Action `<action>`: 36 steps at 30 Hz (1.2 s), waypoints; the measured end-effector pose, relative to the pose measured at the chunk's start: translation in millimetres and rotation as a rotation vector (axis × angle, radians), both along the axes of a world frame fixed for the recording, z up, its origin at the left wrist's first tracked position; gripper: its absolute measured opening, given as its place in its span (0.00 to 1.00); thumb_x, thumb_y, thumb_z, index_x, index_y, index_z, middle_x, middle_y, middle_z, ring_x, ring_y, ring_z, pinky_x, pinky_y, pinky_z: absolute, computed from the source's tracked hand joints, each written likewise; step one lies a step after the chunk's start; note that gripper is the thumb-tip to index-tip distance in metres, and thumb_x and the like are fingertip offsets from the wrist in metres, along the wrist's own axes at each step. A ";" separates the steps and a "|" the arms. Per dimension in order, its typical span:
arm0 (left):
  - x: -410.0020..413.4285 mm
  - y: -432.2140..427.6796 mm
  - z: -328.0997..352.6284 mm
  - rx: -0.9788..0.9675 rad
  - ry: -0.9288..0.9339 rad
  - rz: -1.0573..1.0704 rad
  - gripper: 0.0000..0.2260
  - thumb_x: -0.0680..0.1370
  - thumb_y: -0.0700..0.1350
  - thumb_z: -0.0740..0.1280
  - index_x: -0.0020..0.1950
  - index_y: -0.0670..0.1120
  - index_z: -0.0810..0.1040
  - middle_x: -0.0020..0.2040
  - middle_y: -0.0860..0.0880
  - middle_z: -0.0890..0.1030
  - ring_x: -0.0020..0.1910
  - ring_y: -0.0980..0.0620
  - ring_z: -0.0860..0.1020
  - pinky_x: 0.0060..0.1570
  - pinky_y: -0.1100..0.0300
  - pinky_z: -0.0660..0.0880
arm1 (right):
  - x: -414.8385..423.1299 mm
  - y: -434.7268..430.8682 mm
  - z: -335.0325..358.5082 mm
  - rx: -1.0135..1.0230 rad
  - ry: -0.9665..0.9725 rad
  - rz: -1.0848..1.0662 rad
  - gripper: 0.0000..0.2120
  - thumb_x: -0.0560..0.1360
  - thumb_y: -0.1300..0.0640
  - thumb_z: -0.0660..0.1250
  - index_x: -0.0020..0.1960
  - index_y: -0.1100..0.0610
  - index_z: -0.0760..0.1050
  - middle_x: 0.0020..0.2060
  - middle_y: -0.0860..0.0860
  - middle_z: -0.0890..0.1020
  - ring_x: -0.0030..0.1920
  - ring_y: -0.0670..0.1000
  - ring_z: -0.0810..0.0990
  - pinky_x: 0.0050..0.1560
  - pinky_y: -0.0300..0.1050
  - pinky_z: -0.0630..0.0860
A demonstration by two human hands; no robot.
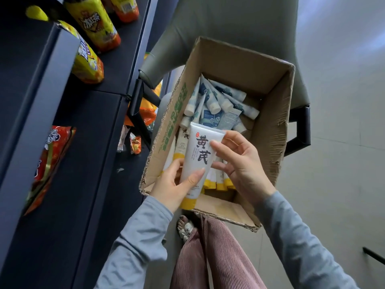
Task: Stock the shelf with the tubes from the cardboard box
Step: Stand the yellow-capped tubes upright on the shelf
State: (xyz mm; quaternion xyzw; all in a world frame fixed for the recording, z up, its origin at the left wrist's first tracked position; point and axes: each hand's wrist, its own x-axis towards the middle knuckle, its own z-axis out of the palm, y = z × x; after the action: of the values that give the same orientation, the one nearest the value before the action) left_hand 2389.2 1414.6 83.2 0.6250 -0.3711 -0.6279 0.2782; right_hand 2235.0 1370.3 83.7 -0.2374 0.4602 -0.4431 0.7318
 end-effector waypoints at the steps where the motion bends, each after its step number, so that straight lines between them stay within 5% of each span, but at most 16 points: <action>1: 1.4 0.2 1.2 -0.003 0.032 0.013 0.15 0.66 0.56 0.73 0.47 0.52 0.75 0.43 0.56 0.82 0.41 0.61 0.81 0.42 0.67 0.77 | 0.9 -0.6 -0.3 -0.005 -0.002 0.007 0.09 0.67 0.61 0.71 0.47 0.57 0.76 0.42 0.53 0.83 0.46 0.52 0.84 0.38 0.45 0.82; 8: 7.8 1.9 2.0 -0.026 0.029 0.058 0.10 0.70 0.42 0.70 0.48 0.51 0.74 0.45 0.56 0.81 0.40 0.64 0.80 0.41 0.70 0.76 | 0.9 -1.0 -24.0 0.059 -0.106 0.083 0.11 0.70 0.50 0.70 0.49 0.54 0.78 0.48 0.51 0.84 0.51 0.49 0.83 0.43 0.43 0.81; 11: 12.4 2.7 1.5 -0.035 0.005 0.144 0.10 0.72 0.37 0.68 0.48 0.50 0.74 0.45 0.54 0.80 0.38 0.65 0.80 0.41 0.70 0.76 | -0.8 -1.8 -52.8 0.146 0.168 0.129 0.13 0.73 0.44 0.67 0.54 0.49 0.77 0.55 0.48 0.82 0.60 0.49 0.78 0.50 0.45 0.78; 15: 22.7 3.5 2.9 -0.053 -0.013 0.206 0.10 0.72 0.36 0.68 0.48 0.49 0.74 0.45 0.53 0.81 0.38 0.65 0.80 0.38 0.70 0.76 | -5.6 6.8 -108.0 0.282 0.590 0.212 0.24 0.76 0.50 0.67 0.69 0.54 0.66 0.67 0.53 0.71 0.66 0.52 0.71 0.61 0.49 0.72; 19: 32.5 4.6 3.0 -0.041 -0.042 0.230 0.09 0.71 0.39 0.69 0.48 0.50 0.74 0.46 0.52 0.81 0.38 0.63 0.80 0.38 0.66 0.78 | 1.5 18.0 -140.8 0.273 0.776 0.386 0.33 0.75 0.56 0.69 0.74 0.60 0.57 0.71 0.57 0.66 0.69 0.54 0.67 0.64 0.40 0.65; 25: 35.2 4.5 -0.8 -0.019 -0.067 0.246 0.10 0.70 0.40 0.70 0.48 0.51 0.74 0.46 0.52 0.81 0.39 0.63 0.80 0.38 0.66 0.78 | 12.0 16.4 -159.6 0.189 1.078 0.520 0.38 0.73 0.55 0.70 0.74 0.63 0.53 0.70 0.61 0.63 0.71 0.59 0.62 0.71 0.49 0.60; 31: 39.7 5.9 -4.1 -0.024 -0.073 0.247 0.10 0.70 0.40 0.69 0.48 0.51 0.74 0.46 0.53 0.81 0.39 0.64 0.80 0.38 0.68 0.78 | 25.5 3.6 -165.9 0.321 1.161 0.523 0.45 0.70 0.55 0.72 0.76 0.61 0.46 0.71 0.62 0.56 0.72 0.61 0.59 0.71 0.52 0.61; 36: 45.0 8.2 -3.7 -0.032 -0.081 0.278 0.10 0.70 0.40 0.69 0.48 0.50 0.74 0.47 0.53 0.81 0.39 0.64 0.80 0.36 0.68 0.78 | 27.3 -9.1 -168.8 0.446 1.037 0.502 0.44 0.69 0.56 0.74 0.74 0.63 0.49 0.71 0.61 0.59 0.71 0.60 0.62 0.71 0.51 0.63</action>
State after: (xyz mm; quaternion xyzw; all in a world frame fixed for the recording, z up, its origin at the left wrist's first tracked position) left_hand 2434.2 1422.9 79.5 0.6909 -0.3018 -0.5514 0.3572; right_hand 2262.2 1361.2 -85.1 -0.3643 0.7677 0.0227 0.5267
